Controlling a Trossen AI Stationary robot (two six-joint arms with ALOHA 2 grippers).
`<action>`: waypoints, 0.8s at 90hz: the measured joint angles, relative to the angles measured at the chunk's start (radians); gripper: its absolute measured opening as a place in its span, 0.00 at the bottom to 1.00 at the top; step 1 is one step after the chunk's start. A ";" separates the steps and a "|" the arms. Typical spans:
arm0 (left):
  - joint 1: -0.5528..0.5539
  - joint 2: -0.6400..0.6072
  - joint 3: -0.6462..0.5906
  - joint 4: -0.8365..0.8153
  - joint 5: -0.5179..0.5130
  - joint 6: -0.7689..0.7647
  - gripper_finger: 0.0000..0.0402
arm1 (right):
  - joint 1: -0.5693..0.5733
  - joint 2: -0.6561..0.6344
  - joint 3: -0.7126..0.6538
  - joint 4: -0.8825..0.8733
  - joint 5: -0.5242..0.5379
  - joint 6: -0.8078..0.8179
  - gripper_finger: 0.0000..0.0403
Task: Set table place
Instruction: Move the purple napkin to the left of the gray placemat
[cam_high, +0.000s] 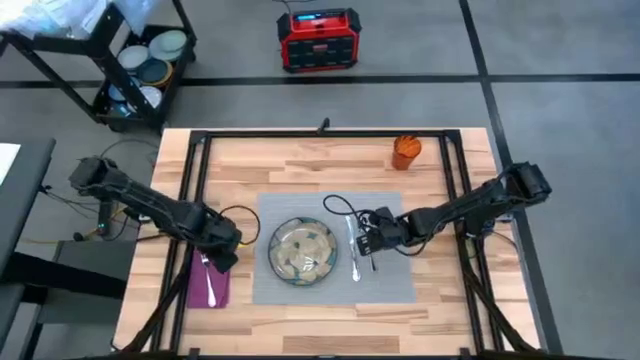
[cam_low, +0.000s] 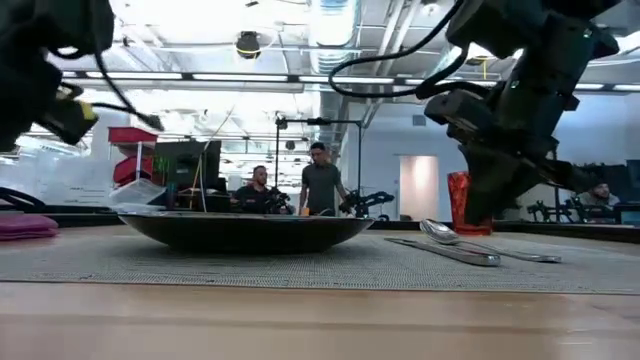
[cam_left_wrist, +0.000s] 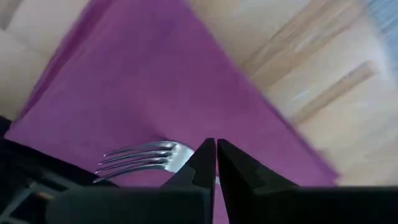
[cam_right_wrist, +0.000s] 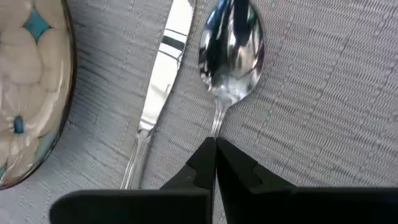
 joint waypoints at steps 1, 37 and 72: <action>-0.003 0.011 0.000 0.007 0.000 0.001 0.00 | -0.002 -0.003 0.000 0.000 -0.003 -0.004 0.00; 0.015 0.237 0.006 0.195 0.028 0.096 0.00 | -0.043 -0.097 0.000 -0.049 -0.006 -0.075 0.00; 0.209 0.233 0.005 0.278 -0.022 0.270 0.00 | -0.044 -0.108 0.000 -0.079 0.013 -0.075 0.00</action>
